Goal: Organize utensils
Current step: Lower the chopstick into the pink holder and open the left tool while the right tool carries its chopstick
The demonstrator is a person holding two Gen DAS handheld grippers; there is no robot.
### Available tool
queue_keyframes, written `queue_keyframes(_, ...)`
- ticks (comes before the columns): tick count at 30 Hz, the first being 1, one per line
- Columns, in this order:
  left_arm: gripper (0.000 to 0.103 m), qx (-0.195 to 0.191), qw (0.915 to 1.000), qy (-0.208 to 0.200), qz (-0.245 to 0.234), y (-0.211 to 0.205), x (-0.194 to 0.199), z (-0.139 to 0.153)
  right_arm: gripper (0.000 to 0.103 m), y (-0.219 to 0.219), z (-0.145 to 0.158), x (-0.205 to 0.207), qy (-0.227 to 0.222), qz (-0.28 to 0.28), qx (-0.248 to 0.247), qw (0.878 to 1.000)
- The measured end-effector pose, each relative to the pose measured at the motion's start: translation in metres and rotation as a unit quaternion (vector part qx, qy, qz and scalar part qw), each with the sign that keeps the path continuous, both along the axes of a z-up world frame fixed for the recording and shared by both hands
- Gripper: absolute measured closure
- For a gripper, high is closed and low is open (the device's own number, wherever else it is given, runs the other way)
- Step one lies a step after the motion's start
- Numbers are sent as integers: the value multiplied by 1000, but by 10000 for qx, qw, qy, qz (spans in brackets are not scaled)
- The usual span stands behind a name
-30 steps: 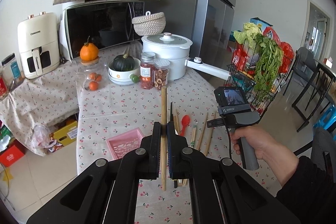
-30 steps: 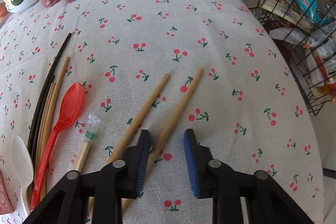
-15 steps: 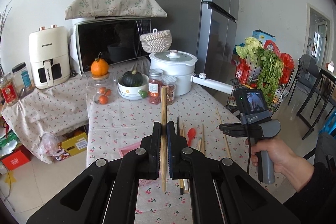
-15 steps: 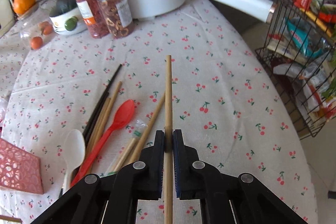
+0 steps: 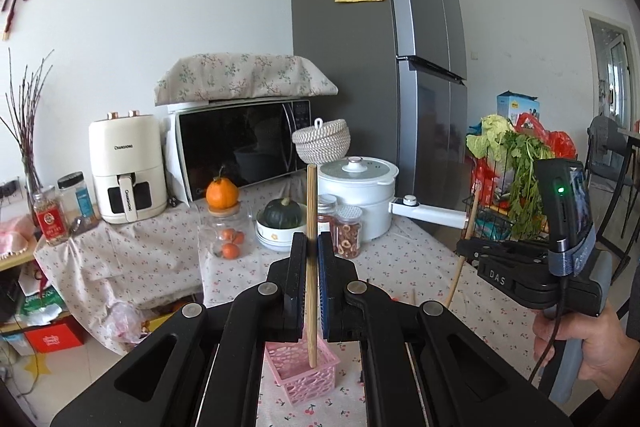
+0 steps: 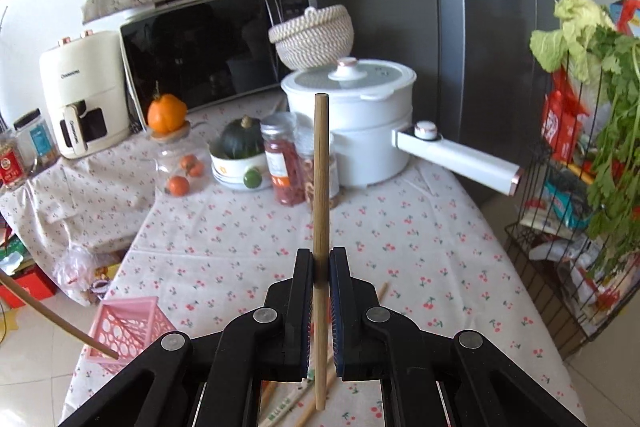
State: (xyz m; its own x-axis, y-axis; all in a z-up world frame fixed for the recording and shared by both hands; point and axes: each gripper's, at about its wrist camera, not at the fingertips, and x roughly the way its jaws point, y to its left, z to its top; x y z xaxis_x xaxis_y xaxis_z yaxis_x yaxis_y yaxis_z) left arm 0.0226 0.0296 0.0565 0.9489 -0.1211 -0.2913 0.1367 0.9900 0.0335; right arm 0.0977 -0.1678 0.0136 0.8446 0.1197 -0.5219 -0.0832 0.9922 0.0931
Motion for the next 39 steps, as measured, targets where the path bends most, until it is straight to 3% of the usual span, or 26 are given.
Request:
queue_keyframes(5,98,-78,9997,-186,134,7,9,0,97,8,12,-6,-283,143,174,9993)
queue_keyframes(12,98,-960,9952,190,44,41,46,-10,97,19,12,-6,-347,284,265,9986)
queue_keyframes(17,98,-1221,9920,317,93,56,68,-22,97,24,11,-6,-364,385,260,9983)
queue_keyframes(21,98,-1185,9900,700,310,60,81,-29,97,28,9,-6,-331,422,235,9983)
queue_keyframes(26,98,-870,9887,1157,377,55,92,-43,97,30,8,-7,-321,469,233,9981)
queue_keyframes(33,96,-702,9887,1305,226,45,110,-65,97,36,8,-8,-320,572,310,9974)
queue_keyframes(34,94,-678,9884,1337,224,44,112,-67,97,37,9,-8,-331,590,320,9972)
queue_keyframes(36,79,-653,9879,1384,259,43,113,-68,97,37,11,-9,-346,621,351,9968)
queue_keyframes(38,45,-669,9882,1336,325,43,110,-68,97,38,14,-10,-363,657,423,9963)
queue_keyframes(39,41,-665,9888,1285,365,44,107,-66,97,38,15,-10,-376,678,473,9959)
